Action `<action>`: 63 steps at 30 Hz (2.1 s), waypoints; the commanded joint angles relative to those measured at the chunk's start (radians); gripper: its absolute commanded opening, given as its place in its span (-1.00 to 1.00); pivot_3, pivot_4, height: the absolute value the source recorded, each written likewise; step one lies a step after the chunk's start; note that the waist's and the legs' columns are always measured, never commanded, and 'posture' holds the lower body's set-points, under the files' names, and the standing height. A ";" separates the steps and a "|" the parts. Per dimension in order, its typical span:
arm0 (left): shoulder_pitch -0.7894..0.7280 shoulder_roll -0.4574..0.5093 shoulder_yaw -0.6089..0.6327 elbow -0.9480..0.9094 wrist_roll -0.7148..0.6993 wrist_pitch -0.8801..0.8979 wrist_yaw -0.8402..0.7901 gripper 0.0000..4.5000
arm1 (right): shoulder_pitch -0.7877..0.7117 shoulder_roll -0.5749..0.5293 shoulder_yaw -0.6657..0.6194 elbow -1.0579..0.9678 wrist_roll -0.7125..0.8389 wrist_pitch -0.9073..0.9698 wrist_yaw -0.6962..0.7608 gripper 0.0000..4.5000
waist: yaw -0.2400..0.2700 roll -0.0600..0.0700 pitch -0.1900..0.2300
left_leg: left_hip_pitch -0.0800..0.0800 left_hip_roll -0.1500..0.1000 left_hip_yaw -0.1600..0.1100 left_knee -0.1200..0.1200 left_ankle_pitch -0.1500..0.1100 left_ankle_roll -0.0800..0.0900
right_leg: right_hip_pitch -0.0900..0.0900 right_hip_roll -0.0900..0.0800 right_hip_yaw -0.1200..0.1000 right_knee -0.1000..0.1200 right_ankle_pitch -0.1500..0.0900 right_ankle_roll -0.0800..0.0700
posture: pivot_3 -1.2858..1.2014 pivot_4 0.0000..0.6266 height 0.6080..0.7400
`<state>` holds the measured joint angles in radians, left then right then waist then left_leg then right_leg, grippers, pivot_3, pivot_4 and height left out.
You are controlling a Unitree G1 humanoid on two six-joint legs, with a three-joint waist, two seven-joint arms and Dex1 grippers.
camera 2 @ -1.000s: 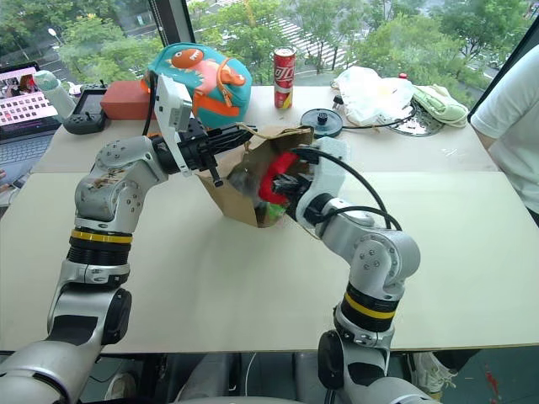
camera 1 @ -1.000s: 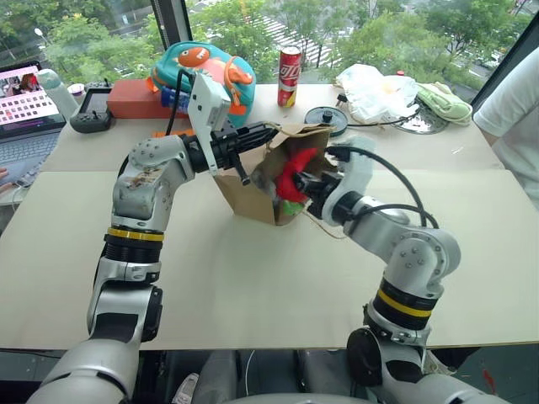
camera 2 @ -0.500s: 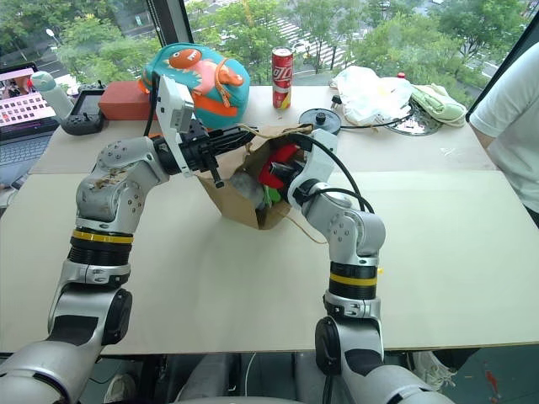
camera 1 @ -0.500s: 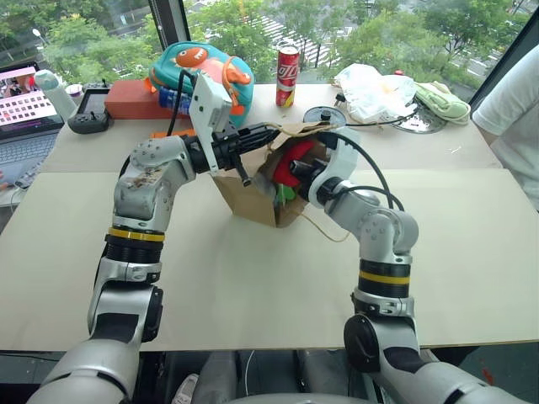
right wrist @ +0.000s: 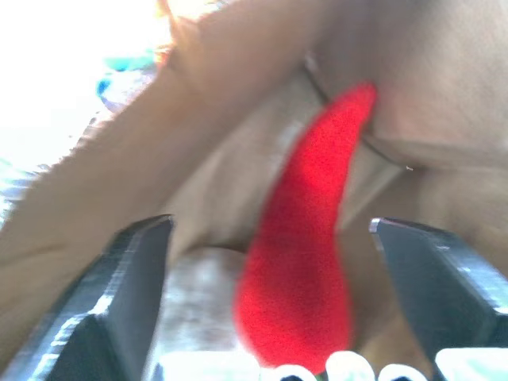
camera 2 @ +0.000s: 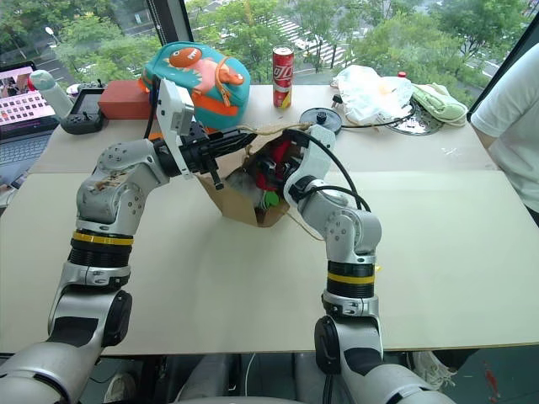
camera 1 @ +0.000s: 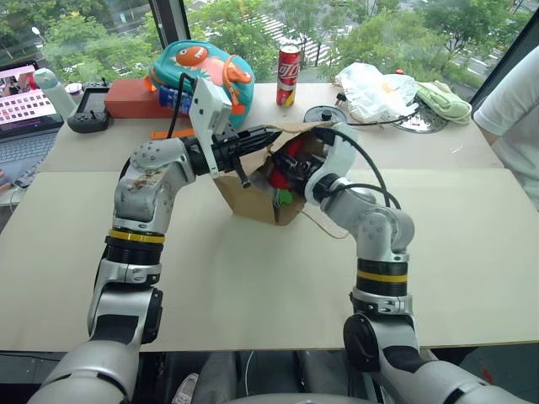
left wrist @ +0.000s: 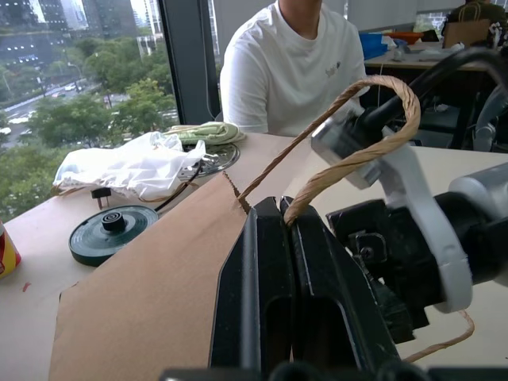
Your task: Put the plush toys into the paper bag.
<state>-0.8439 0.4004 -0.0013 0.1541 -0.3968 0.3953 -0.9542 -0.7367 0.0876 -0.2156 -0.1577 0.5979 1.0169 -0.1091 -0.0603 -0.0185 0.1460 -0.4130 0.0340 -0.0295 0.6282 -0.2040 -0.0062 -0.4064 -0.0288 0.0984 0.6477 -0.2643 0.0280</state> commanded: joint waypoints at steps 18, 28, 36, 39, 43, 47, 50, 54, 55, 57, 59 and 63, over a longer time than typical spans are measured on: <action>0.000 -0.003 0.007 -0.025 -0.008 -0.018 -0.001 -1.00 | 0.505 0.156 -0.204 -0.739 0.423 0.477 -0.158 0.99 | 0.011 0.002 0.001 | -0.001 0.001 -0.003 0.002 0.000 0.000 | 0.001 0.002 -0.001 -0.002 0.000 0.001 | 0.03 -0.52 0.98; -0.018 -0.001 0.005 -0.005 -0.003 -0.027 -0.011 -1.00 | 0.689 0.321 -0.142 -0.610 0.652 0.248 -0.425 0.99 | 0.009 0.002 0.001 | 0.002 0.000 0.000 0.003 0.000 -0.001 | 0.001 0.001 0.001 -0.003 -0.002 0.003 | 0.03 -0.52 0.98; -0.028 -0.005 -0.002 0.016 0.003 -0.040 -0.014 -1.00 | 0.744 0.068 0.065 -0.533 1.054 -0.033 -0.561 0.99 | 0.001 0.002 0.001 | -0.003 -0.001 0.000 0.000 0.000 0.000 | -0.001 0.000 0.003 -0.005 -0.001 0.001 | 0.03 -0.52 0.98; -0.030 -0.011 -0.005 0.024 0.004 -0.046 -0.015 -1.00 | 0.710 -0.010 0.138 -0.474 1.087 -0.087 -0.577 0.99 | -0.006 0.002 0.001 | -0.001 -0.001 0.000 0.002 0.000 0.000 | 0.002 0.000 0.003 -0.006 -0.001 0.002 | 0.03 -0.52 0.98; -0.032 -0.014 -0.007 0.022 0.005 -0.049 -0.015 -1.00 | 0.661 -0.059 0.155 -0.424 1.083 -0.167 -0.553 0.99 | -0.007 0.002 0.001 | 0.000 0.000 -0.001 0.003 0.001 0.001 | 0.002 0.002 0.002 -0.005 -0.004 0.006 | 0.03 -0.52 0.98; -0.033 -0.010 -0.004 0.020 0.004 -0.047 -0.014 -1.00 | 0.644 -0.091 0.168 -0.377 1.029 -0.223 -0.547 0.99 | -0.006 0.002 0.001 | -0.001 0.000 -0.001 0.003 0.001 0.001 | 0.002 0.002 0.002 -0.006 -0.003 0.005 | 0.03 -0.52 0.98; -0.031 -0.006 -0.003 0.017 0.005 -0.046 -0.013 -1.00 | 0.628 -0.089 0.160 -0.326 0.962 -0.280 -0.547 0.99 | -0.006 0.002 0.001 | -0.002 0.000 -0.001 0.002 0.001 0.001 | 0.002 0.002 0.002 -0.006 -0.001 0.001 | 0.03 -0.52 0.98; -0.029 -0.004 -0.002 0.013 0.005 -0.045 -0.010 -1.00 | 0.601 -0.068 0.153 -0.287 0.912 -0.340 -0.539 0.99 | -0.006 0.002 0.001 | -0.002 0.000 -0.001 0.002 0.001 0.001 | 0.001 0.002 0.002 -0.006 -0.001 0.001 | 0.03 -0.52 0.98; -0.028 -0.003 -0.001 0.011 0.005 -0.044 -0.009 -1.00 | 0.591 -0.063 0.149 -0.275 0.899 -0.355 -0.538 0.99 | -0.006 0.002 0.001 | -0.002 0.000 -0.001 0.002 0.001 0.001 | 0.001 0.002 0.002 -0.006 -0.001 0.001 | 0.03 -0.52 0.98; -0.025 -0.001 -0.001 0.006 0.004 -0.043 -0.008 -1.00 | 0.575 -0.057 0.141 -0.258 0.868 -0.379 -0.534 0.99 | -0.007 0.002 0.001 | -0.001 0.000 -0.001 0.002 0.001 0.001 | 0.001 0.002 0.003 -0.005 -0.001 0.001 | 0.03 -0.52 0.98; -0.023 0.000 0.000 0.003 0.004 -0.042 -0.007 -1.00 | 0.557 -0.053 0.130 -0.248 0.841 -0.402 -0.528 0.99 | -0.006 0.002 0.001 | -0.001 0.000 -0.001 0.002 0.001 0.001 | 0.001 0.002 0.003 -0.005 -0.001 0.001 | 0.03 -0.52 0.98; -0.022 0.001 0.000 0.001 0.004 -0.042 -0.005 -1.00 | 0.531 -0.046 0.118 -0.244 0.818 -0.427 -0.521 0.99 | -0.006 0.002 0.001 | -0.001 0.000 -0.001 0.002 0.001 0.001 | 0.001 0.002 0.003 -0.005 -0.001 0.001 | 0.03 -0.52 0.98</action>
<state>-0.8527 0.3928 -0.0147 0.1909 -0.3899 0.3708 -0.9628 -0.1895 0.0362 -0.0884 -0.3758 1.4244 0.6109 -0.6517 -0.0662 -0.0167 0.1473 -0.4146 0.0336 -0.0309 0.6301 -0.2027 -0.0048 -0.4050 -0.0273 0.1009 0.6423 -0.2653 0.0292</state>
